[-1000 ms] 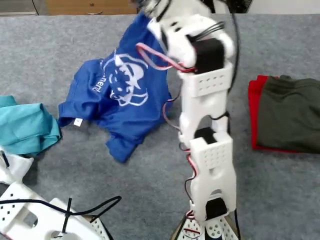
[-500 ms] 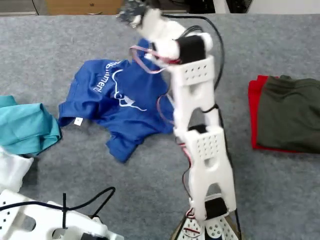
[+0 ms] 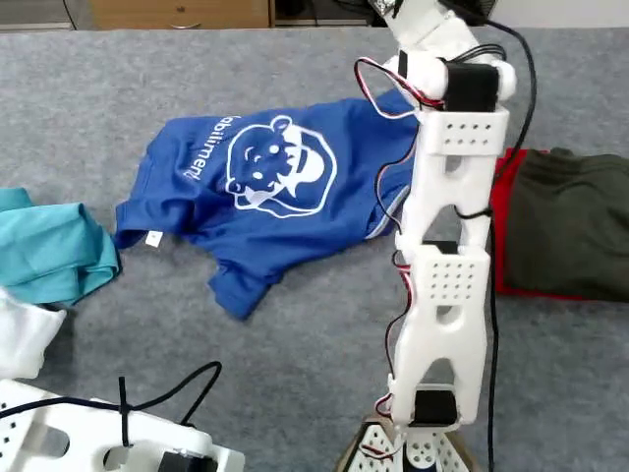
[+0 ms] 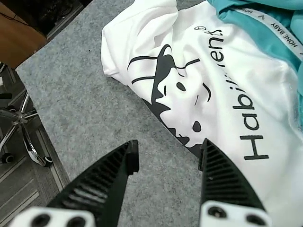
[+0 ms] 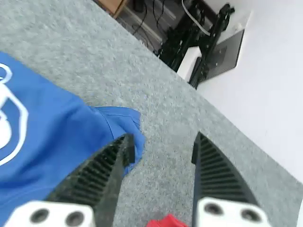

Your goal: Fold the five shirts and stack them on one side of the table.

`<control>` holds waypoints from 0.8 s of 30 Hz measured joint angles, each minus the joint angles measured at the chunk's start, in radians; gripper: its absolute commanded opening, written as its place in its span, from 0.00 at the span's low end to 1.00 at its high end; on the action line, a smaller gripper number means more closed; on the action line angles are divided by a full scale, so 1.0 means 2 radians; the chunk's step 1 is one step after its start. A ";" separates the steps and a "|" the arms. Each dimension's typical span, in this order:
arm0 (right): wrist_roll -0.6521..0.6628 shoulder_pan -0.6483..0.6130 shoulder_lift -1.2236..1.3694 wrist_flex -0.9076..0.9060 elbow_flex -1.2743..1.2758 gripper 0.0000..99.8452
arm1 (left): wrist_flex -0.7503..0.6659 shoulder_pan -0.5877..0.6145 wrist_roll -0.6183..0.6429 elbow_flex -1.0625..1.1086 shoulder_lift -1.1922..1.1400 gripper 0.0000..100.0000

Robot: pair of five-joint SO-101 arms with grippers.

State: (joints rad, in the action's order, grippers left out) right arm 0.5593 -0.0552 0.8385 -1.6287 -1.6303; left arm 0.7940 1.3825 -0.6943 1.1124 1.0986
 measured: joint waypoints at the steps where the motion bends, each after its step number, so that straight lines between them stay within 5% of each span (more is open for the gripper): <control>1: 0.004 0.000 -0.006 -0.016 0.000 0.22 | 0.000 0.000 0.000 0.000 0.000 0.22; 12: 0.005 -0.015 -0.058 -0.071 0.033 0.04 | 0.000 0.014 0.011 0.000 0.000 0.22; 24: 0.002 -0.097 -0.246 -0.071 0.427 0.00 | -0.001 0.014 0.011 0.038 0.000 0.22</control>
State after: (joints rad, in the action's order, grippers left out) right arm 0.5639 -0.2486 0.3460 -1.7714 -0.7772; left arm 0.7925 1.4101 -0.6728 1.1876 1.0986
